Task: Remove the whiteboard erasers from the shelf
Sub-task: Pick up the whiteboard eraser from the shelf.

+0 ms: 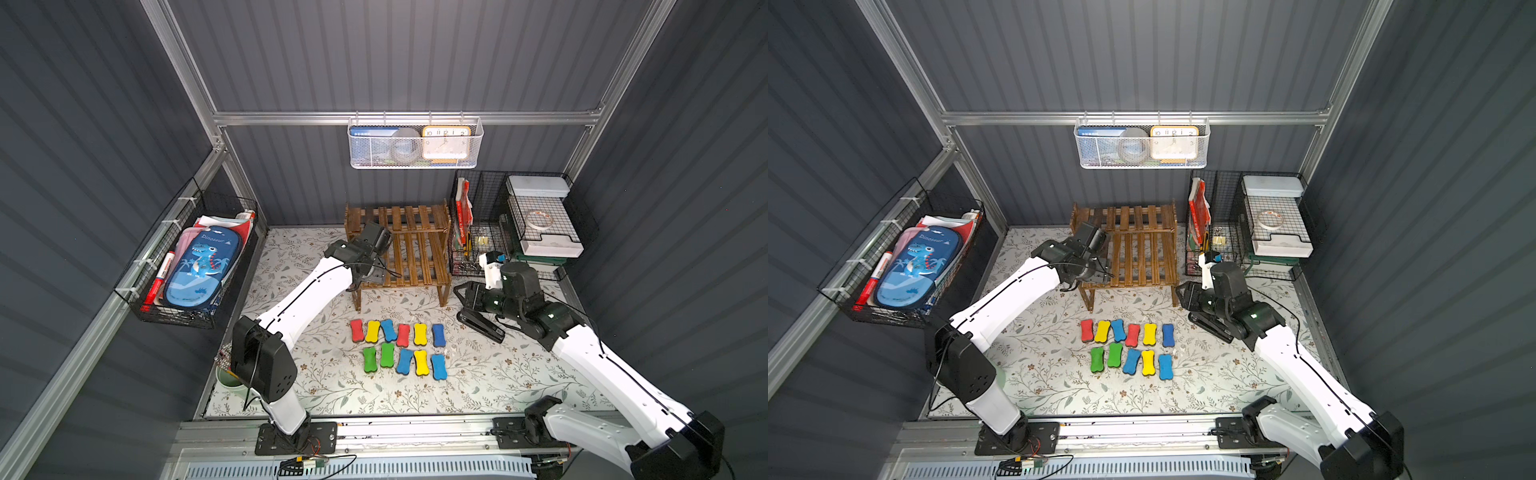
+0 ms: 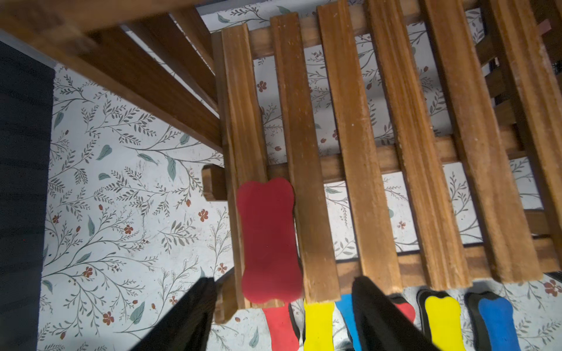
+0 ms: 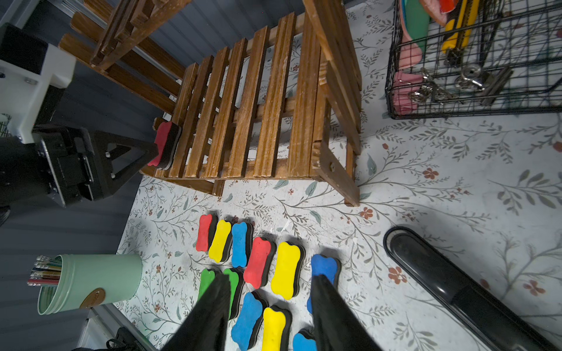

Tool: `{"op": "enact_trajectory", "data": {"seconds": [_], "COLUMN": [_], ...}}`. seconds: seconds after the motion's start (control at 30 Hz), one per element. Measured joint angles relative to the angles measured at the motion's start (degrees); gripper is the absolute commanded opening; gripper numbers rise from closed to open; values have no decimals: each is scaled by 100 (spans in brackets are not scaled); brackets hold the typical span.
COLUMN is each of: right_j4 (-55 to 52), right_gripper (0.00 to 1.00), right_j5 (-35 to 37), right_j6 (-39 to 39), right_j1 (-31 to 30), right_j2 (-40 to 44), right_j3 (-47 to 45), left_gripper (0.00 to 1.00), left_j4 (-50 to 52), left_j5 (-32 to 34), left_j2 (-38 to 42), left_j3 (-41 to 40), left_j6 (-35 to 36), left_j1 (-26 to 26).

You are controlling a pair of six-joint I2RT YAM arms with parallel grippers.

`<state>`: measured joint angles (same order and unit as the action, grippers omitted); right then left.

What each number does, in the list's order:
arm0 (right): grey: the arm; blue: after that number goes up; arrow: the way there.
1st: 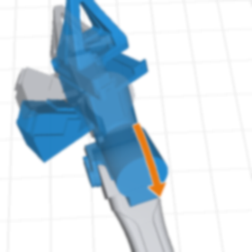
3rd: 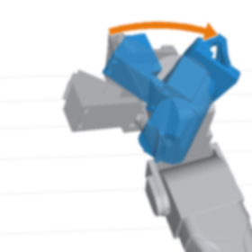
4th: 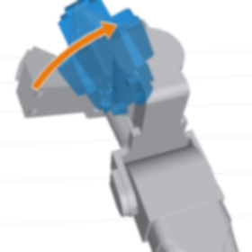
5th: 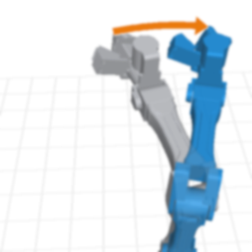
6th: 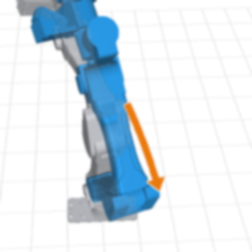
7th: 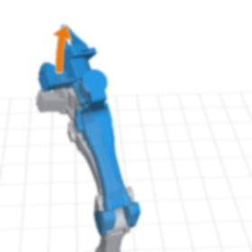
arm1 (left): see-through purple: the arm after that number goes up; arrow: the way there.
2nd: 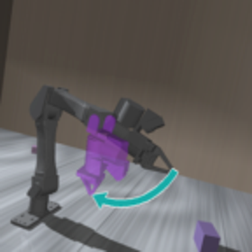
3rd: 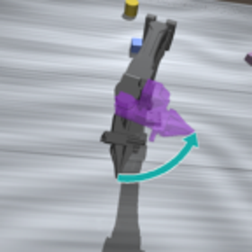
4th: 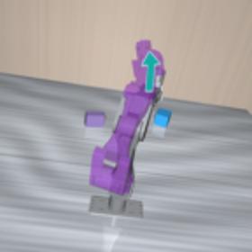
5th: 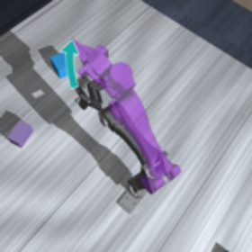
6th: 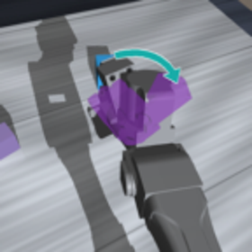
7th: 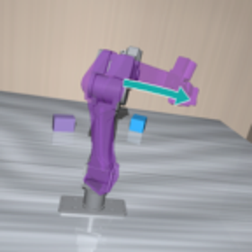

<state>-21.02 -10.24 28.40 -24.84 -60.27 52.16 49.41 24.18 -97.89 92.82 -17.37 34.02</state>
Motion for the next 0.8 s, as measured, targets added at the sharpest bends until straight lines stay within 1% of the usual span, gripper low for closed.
{"op": "enact_trajectory", "data": {"seconds": [0.1,0.33,0.47,0.57,0.63,0.8], "right_j4": [0,-2,-2,-2,-2,0], "right_gripper": [48,48,48,48,48,48], "right_j5": [2,4,4,7,9,13], "right_j6": [0,0,2,0,0,2], "right_j1": [4,9,9,11,11,11], "right_j2": [0,0,0,0,0,0], "right_j3": [0,0,0,0,0,0], "left_gripper": [72,63,55,46,42,39], "left_j4": [-44,-85,-142,-179,-181,-181], "left_j5": [-22,-142,-203,-223,-229,-221], "left_j2": [-66,-295,-365,-376,-376,-376], "left_j3": [-44,-146,-181,-181,-181,-181], "left_j6": [-2,-2,0,0,-9,-20], "left_j1": [-72,-144,-175,-208,-216,-221]}}
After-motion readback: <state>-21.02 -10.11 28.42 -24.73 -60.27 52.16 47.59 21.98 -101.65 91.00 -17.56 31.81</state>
